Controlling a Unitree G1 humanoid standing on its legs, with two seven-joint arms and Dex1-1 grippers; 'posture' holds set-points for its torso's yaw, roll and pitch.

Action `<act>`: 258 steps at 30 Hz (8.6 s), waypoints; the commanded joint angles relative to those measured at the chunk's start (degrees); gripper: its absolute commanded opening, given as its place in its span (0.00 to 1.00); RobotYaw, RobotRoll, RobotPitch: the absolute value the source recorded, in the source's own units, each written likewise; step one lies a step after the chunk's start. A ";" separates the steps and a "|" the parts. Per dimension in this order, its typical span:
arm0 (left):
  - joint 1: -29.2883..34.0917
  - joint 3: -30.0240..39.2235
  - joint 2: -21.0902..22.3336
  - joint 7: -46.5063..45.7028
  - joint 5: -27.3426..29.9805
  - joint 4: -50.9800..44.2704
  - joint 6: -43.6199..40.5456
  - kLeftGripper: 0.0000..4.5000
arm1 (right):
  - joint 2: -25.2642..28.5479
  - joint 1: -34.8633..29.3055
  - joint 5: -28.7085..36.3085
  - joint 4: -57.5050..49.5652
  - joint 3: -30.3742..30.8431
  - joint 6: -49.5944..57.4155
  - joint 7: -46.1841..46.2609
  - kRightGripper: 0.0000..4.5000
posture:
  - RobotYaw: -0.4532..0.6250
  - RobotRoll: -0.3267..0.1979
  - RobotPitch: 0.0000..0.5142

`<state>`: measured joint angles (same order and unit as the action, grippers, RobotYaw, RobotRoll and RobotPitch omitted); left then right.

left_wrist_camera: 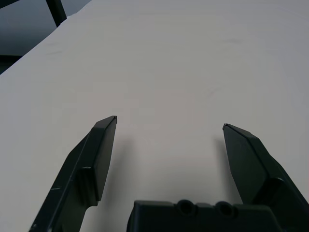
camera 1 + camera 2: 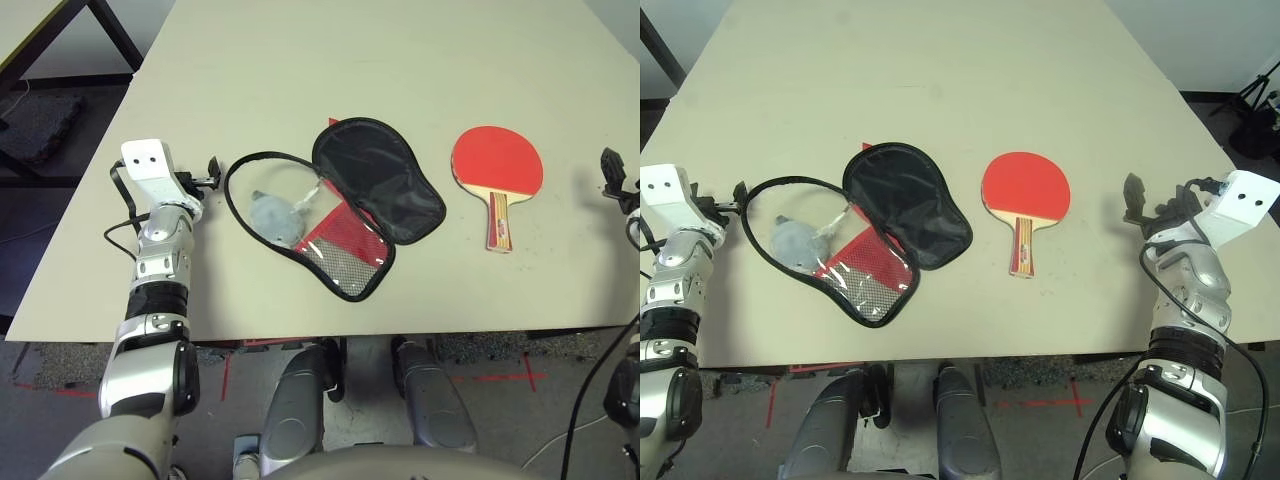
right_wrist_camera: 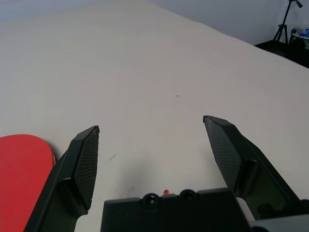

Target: Store the ping-pong paddle in its case and zip it.

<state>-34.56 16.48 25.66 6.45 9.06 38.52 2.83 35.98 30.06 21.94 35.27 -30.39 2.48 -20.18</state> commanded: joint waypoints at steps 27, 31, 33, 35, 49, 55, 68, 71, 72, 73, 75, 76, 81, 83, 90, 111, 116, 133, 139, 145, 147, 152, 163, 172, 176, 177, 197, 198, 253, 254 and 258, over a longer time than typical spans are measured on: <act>-32.84 -12.40 10.78 48.21 3.09 5.06 -17.33 1.00 | 5.22 5.14 3.63 -24.83 6.70 40.70 2.95 0.99 | 0.38 0.62 0.37; -29.11 -14.34 7.27 51.84 3.89 -1.09 -19.63 1.00 | 2.78 6.99 5.45 -33.48 7.31 55.59 8.25 0.99 | 0.34 0.62 0.34; -26.73 -14.88 5.67 52.17 4.42 -4.89 -21.53 1.00 | -0.15 7.15 6.28 -38.87 6.64 64.04 11.87 0.99 | 0.33 0.62 0.33; -23.97 -16.05 3.88 52.63 5.15 -9.43 -23.54 1.00 | -3.06 6.92 6.40 -44.43 6.99 72.48 14.67 0.99 | 0.32 0.62 0.32; -14.08 -19.94 -1.30 49.92 7.17 -25.94 -31.66 1.00 | -14.56 4.26 0.96 -56.76 8.83 90.02 18.86 0.99 | 0.32 0.62 0.33; -12.96 -20.88 -2.91 48.89 7.51 -27.59 -32.50 1.00 | -14.17 4.73 -1.40 -55.22 12.47 89.78 18.13 0.99 | 0.31 0.62 0.34; -11.83 -20.50 -2.67 47.96 8.57 -29.19 -33.93 1.00 | -14.21 5.50 -5.60 -47.65 18.37 82.86 16.95 0.99 | 0.33 0.62 0.36; -11.41 -20.54 -2.45 47.59 8.97 -29.85 -34.34 1.00 | -13.71 5.86 -7.08 -45.27 19.49 80.18 17.08 0.99 | 0.34 0.62 0.37; -11.27 -20.55 -2.38 47.50 9.08 -30.08 -34.46 1.00 | -13.48 5.96 -7.63 -44.41 19.94 79.16 17.09 0.99 | 0.34 0.62 0.37; -11.13 -20.57 -2.32 47.41 9.16 -30.29 -34.57 1.00 | -13.37 6.09 -8.14 -43.56 20.23 78.20 17.07 0.99 | 0.34 0.62 0.37; -10.86 -20.58 -2.19 47.24 9.29 -30.69 -34.78 1.00 | -13.38 6.44 -8.97 -41.98 20.62 76.68 17.09 0.99 | 0.34 0.62 0.38; -10.76 -20.58 -2.12 47.14 9.37 -30.88 -34.94 1.00 | -13.40 6.65 -9.35 -41.12 20.83 75.99 17.08 0.96 | 0.34 0.62 0.38; -9.81 -20.40 -1.66 46.62 9.69 -32.27 -35.93 1.00 | -12.78 7.02 -10.70 -39.41 22.66 75.22 16.54 0.66 | 0.35 0.62 0.39; -9.57 -20.35 -1.58 46.45 9.80 -32.71 -36.21 1.00 | -12.74 7.00 -10.77 -39.70 22.81 75.62 16.44 0.52 | 0.35 0.62 0.39; -9.38 -20.31 -1.52 45.95 10.03 -33.19 -36.57 1.00 | -11.73 8.33 -12.57 -40.47 23.20 73.33 16.46 0.27 | 0.35 0.62 0.40; -10.21 -20.63 -1.77 45.77 10.67 -32.59 -36.01 1.00 | -24.21 16.82 -8.45 -51.04 32.02 83.09 12.66 0.27 | 0.35 0.62 0.39; -9.97 -20.00 0.88 45.62 10.68 -35.84 -37.13 1.00 | -26.49 17.58 -8.06 -50.02 34.37 82.93 11.99 0.27 | 0.36 0.62 0.39; -8.04 -17.27 4.57 41.88 12.71 -41.45 -41.03 1.00 | -26.07 14.96 -9.13 -43.63 38.78 74.56 8.68 0.27 | 0.42 0.62 0.38; -7.56 -16.77 4.97 40.99 13.09 -42.40 -41.71 1.00 | -25.79 14.93 -10.07 -39.68 39.78 70.54 7.97 0.27 | 0.43 0.62 0.38; -7.32 -16.91 5.24 40.32 13.71 -42.82 -41.95 1.00 | -25.35 14.66 -10.86 -38.45 40.20 68.76 7.61 0.27 | 0.43 0.62 0.39; -7.34 -16.96 5.21 40.19 13.82 -42.82 -41.99 1.00 | -25.27 14.52 -11.13 -38.32 40.21 68.43 7.48 0.27 | 0.43 0.62 0.39; -7.74 -17.21 5.22 40.23 13.97 -42.28 -41.80 1.00 | -25.16 13.92 -11.46 -38.91 40.21 68.76 7.26 0.27 | 0.42 0.62 0.39; -8.83 -16.95 6.05 41.02 13.85 -40.82 -41.20 1.00 | -23.32 14.33 -9.24 -41.34 38.35 71.13 4.38 0.89 | 0.43 0.62 0.38; -15.47 -8.14 10.90 40.23 16.28 -29.48 -42.93 1.00 | -12.44 17.33 -0.19 -46.68 24.37 77.61 -4.08 0.99 | 0.44 0.62 0.38; -14.83 -6.30 17.46 42.99 14.24 -20.38 -39.93 1.00 | -6.96 15.27 -0.38 -46.80 20.99 75.99 -4.53 0.99 | 0.43 0.62 0.38; -14.52 -6.14 18.44 43.63 14.23 -18.96 -39.54 1.00 | -6.32 14.91 -0.36 -46.81 20.60 75.76 -4.49 0.99 | 0.43 0.62 0.38; 7.70 -6.58 24.33 53.02 11.15 -12.46 -27.89 1.00 | -4.36 12.34 0.39 -49.11 19.35 75.33 -2.44 0.99 | 0.41 0.62 0.41; 7.95 -6.92 23.89 53.17 11.76 -15.01 -29.45 1.00 | -4.32 12.39 0.43 -49.11 19.33 75.36 -2.39 0.99 | 0.41 0.62 0.42; -8.75 -12.88 8.29 45.47 15.03 -35.18 -43.80 1.00 | -12.63 2.94 38.37 -33.75 0.75 90.02 15.74 0.99 | 0.41 0.62 0.43; -8.35 -12.89 8.15 45.11 15.09 -35.67 -43.92 1.00 | -12.68 2.69 40.18 -33.12 1.01 90.02 16.74 0.99 | 0.41 0.62 0.43; -7.83 -12.91 7.40 43.89 15.48 -37.07 -44.76 1.00 | -13.30 2.25 45.27 -30.76 1.97 90.02 20.89 0.99 | 0.42 0.62 0.43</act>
<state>-43.07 3.61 33.06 50.72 23.59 3.11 -41.23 22.92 33.14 65.26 3.59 -29.64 90.76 -1.11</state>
